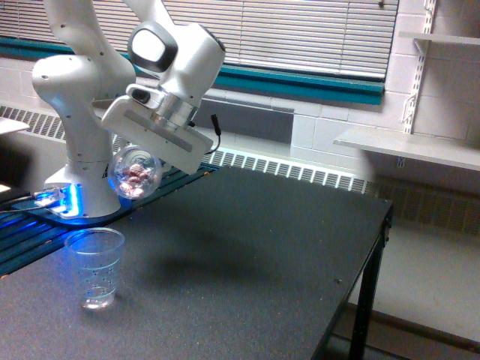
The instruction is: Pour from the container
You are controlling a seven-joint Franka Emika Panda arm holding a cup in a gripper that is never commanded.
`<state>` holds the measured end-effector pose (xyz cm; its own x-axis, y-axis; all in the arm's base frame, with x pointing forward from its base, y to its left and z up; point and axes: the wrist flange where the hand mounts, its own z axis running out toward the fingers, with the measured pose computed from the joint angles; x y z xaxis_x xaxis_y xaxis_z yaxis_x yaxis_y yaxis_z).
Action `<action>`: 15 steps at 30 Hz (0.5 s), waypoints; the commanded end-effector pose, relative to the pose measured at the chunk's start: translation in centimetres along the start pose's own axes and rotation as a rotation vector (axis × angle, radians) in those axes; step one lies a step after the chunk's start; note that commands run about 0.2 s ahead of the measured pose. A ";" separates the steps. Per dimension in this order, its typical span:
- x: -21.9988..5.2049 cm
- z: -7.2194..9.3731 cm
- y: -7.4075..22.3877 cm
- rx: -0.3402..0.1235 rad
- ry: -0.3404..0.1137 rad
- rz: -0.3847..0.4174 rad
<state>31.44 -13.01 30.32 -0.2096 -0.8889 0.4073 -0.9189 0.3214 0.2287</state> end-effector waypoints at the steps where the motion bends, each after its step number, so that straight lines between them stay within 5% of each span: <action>1: 0.9 0.6 0.7 -0.034 0.007 0.063; 15: 2.9 1.5 0.5 -0.092 0.024 0.104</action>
<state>29.90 -14.78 30.17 -0.2680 -0.8595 0.4352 -0.8753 0.4060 0.2628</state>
